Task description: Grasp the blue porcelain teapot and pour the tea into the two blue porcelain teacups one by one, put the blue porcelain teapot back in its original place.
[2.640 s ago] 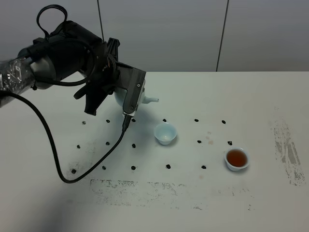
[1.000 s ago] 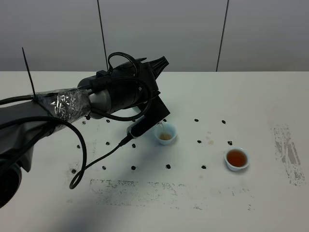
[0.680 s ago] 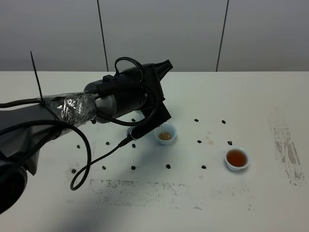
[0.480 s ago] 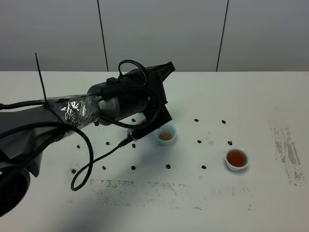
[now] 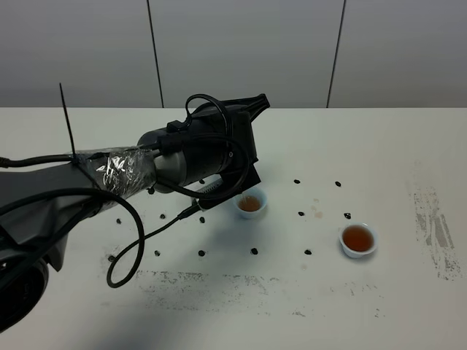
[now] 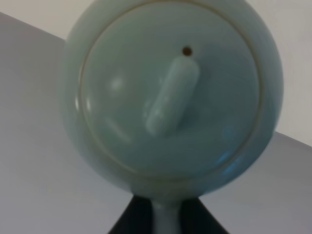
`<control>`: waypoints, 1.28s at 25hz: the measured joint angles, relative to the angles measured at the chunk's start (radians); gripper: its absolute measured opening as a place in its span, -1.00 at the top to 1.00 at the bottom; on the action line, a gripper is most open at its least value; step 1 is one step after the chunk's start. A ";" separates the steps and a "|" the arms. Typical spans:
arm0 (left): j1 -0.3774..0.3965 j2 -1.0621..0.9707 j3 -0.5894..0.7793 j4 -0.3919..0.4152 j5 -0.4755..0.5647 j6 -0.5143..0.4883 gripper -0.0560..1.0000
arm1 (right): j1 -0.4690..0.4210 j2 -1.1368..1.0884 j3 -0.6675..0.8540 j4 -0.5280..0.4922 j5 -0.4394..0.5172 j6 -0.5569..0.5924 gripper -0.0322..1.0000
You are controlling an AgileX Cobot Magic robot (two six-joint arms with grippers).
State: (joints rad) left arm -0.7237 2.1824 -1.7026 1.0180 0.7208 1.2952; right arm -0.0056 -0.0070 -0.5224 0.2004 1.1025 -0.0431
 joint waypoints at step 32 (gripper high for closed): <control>-0.027 0.018 0.000 0.118 0.006 -0.070 0.75 | 0.000 0.000 0.000 0.000 0.000 0.000 0.47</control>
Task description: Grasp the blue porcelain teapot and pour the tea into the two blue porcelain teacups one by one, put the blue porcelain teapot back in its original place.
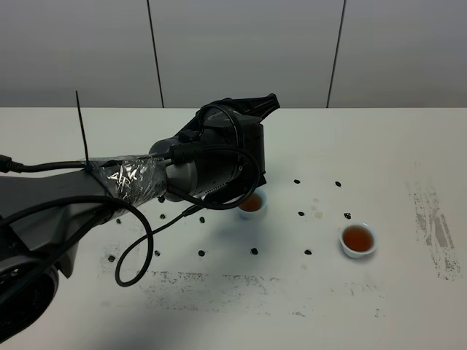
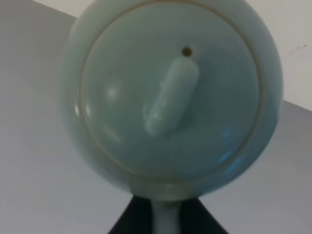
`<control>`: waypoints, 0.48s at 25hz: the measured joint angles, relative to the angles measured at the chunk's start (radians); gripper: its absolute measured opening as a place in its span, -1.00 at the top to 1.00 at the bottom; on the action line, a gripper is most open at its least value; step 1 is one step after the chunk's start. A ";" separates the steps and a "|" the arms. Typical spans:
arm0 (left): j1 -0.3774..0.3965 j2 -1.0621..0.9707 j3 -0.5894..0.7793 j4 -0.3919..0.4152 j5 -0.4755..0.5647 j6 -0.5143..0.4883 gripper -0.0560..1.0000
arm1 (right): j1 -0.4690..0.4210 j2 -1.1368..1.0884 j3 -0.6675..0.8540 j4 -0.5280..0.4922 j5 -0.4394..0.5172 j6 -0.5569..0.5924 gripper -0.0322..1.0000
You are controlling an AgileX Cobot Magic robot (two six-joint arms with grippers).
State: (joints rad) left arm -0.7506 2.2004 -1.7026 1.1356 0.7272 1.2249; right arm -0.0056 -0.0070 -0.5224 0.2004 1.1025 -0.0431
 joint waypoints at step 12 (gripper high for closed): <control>0.000 0.000 0.000 0.008 0.002 -0.008 0.75 | 0.000 0.000 0.000 0.000 0.000 0.000 0.47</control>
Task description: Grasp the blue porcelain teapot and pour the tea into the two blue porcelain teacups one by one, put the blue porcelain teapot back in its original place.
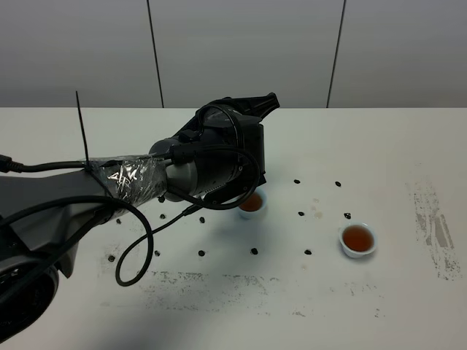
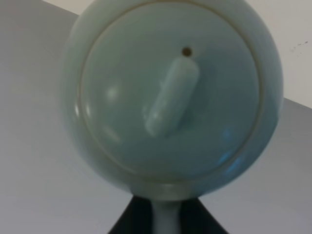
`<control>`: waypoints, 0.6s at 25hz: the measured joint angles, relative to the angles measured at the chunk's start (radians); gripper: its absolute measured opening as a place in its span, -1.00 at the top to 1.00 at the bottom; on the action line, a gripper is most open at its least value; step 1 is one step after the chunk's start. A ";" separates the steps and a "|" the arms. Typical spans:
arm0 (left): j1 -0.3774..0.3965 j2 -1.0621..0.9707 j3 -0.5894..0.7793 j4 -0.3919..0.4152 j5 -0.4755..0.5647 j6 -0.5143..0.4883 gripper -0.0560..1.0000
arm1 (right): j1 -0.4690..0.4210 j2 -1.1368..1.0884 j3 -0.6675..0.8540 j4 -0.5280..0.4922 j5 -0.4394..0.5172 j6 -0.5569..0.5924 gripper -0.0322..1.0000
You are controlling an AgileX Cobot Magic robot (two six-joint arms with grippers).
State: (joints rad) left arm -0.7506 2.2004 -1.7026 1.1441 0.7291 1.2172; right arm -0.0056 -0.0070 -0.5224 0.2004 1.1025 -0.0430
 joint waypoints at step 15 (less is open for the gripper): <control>0.027 -0.013 0.000 -0.167 0.015 -0.021 0.75 | 0.000 0.000 0.000 0.000 0.000 0.000 0.47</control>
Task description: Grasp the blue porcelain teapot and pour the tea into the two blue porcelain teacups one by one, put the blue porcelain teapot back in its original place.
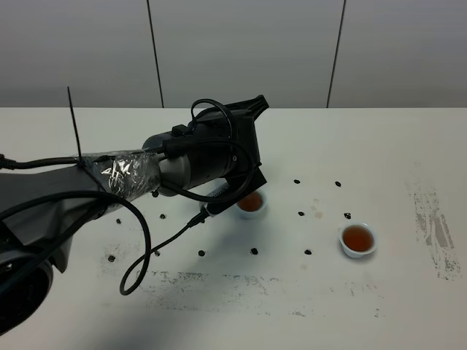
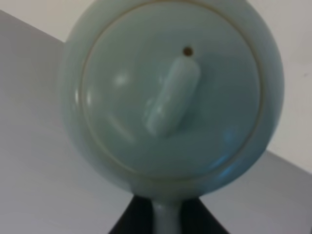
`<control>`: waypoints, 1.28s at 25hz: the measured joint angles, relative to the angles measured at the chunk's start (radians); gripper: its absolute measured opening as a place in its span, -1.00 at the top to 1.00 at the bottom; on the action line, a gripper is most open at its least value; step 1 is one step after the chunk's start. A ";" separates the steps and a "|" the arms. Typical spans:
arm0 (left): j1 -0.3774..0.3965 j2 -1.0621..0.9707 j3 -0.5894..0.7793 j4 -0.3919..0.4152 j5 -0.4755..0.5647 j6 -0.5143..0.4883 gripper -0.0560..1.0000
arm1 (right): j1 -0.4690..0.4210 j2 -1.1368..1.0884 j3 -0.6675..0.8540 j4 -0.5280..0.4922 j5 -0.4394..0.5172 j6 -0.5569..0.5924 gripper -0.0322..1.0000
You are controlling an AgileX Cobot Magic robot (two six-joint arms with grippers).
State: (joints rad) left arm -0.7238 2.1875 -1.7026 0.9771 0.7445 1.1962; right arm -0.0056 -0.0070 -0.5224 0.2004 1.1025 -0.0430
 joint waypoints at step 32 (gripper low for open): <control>0.206 -0.296 0.082 -0.817 0.207 -0.476 0.75 | 0.000 0.000 0.000 0.000 0.000 0.001 0.47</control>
State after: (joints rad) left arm -0.5181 1.8910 -1.6205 0.1605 0.9519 0.7204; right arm -0.0056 -0.0070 -0.5224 0.2004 1.1022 -0.0420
